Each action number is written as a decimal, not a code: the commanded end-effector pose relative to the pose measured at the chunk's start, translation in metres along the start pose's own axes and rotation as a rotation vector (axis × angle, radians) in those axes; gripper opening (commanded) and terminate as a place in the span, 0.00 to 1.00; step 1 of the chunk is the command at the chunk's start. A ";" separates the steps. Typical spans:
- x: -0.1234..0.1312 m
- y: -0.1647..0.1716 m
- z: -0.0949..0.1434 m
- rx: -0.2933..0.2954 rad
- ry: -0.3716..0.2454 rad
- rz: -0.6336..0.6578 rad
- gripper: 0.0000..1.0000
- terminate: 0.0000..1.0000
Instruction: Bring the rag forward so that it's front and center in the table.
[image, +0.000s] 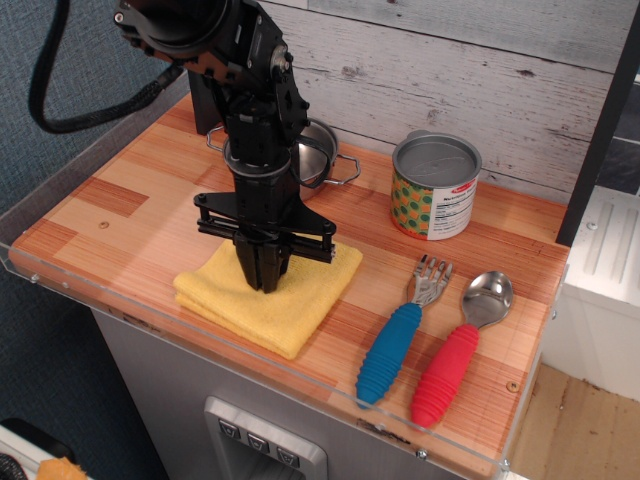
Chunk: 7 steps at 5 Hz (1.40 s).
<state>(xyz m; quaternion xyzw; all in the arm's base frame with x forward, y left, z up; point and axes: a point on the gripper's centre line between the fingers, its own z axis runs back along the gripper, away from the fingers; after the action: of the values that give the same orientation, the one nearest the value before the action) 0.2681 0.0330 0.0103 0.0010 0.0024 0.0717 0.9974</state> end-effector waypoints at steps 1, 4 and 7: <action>0.011 0.013 0.024 0.034 -0.076 0.013 1.00 0.00; 0.009 0.013 0.055 -0.025 -0.157 0.015 1.00 0.00; 0.004 -0.028 0.085 -0.022 -0.164 -0.088 1.00 0.00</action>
<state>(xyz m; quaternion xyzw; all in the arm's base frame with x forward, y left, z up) 0.2689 0.0016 0.0789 -0.0085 -0.0506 0.0238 0.9984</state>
